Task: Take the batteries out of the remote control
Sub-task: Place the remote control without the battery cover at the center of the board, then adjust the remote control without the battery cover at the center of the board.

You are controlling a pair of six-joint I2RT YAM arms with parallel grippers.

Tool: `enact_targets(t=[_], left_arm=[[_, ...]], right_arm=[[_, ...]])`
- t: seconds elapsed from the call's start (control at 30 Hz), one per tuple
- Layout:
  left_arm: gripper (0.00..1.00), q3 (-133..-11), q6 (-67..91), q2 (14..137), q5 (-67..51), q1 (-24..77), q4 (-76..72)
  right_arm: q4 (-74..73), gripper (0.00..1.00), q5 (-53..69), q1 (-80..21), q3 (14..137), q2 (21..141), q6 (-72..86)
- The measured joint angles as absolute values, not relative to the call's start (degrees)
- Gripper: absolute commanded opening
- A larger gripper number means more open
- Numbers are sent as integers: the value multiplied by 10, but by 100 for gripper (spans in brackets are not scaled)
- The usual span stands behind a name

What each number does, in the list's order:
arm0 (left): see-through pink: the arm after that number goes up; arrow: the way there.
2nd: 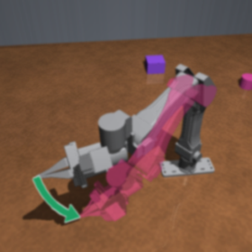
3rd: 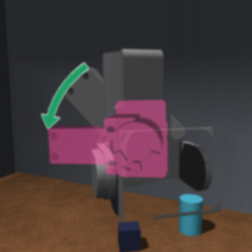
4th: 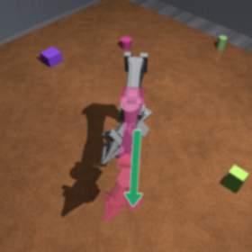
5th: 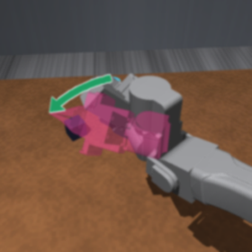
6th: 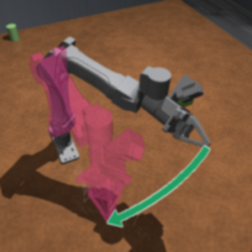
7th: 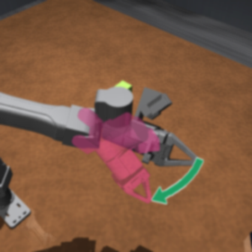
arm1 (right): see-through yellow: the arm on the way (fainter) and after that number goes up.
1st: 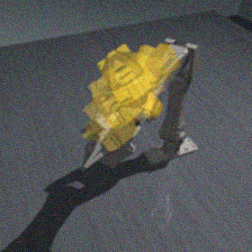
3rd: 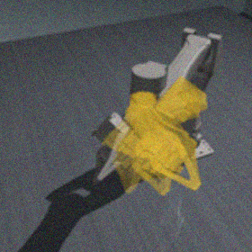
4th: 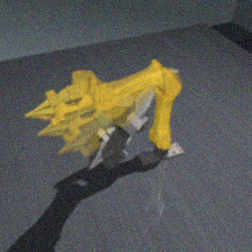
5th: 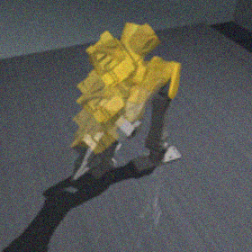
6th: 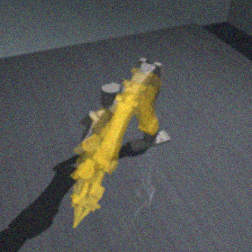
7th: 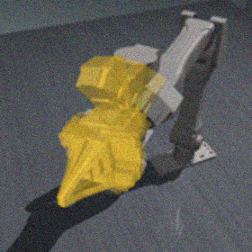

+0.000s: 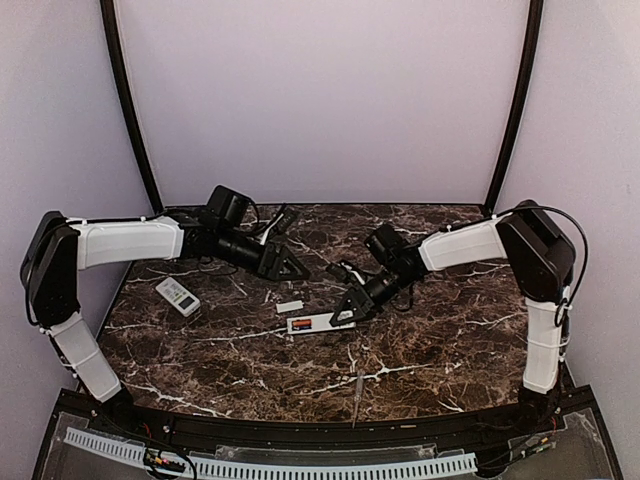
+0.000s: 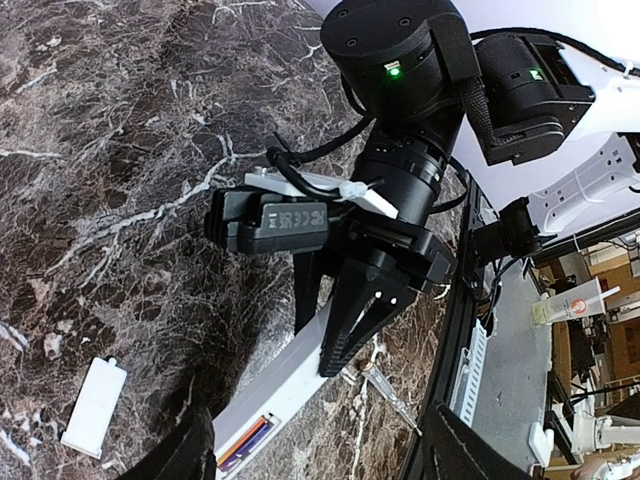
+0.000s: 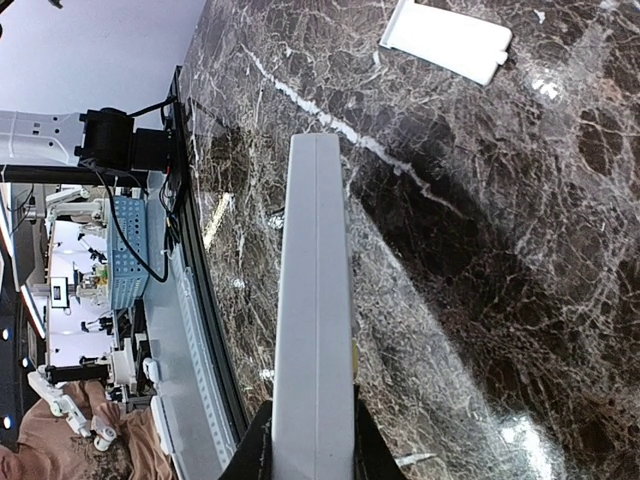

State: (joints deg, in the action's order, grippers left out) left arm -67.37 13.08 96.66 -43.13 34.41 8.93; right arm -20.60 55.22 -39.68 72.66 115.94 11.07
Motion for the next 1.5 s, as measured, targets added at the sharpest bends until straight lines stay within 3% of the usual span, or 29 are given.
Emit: enact_targets(t=[0.33,0.53,0.73,0.93,1.23,1.5], left_arm=[[70,-677,148,999,-435,347,89],[70,-685,148,1014,-435,347,91],[70,-690,152,1044,-435,350,92],[70,-694,152,1053,-428,352,98],[70,-723,144,1071,-386,353,118],[70,-673,199,1074,-371,353,43]], right_arm=[[-154,35,546,-382,698,1172,137],[-126,61,533,-367,681,1172,151],[-94,74,508,-356,658,1156,163],[-85,78,418,-351,626,1107,169],[-82,74,309,-344,584,1032,219],[-55,75,300,-361,515,936,326]])
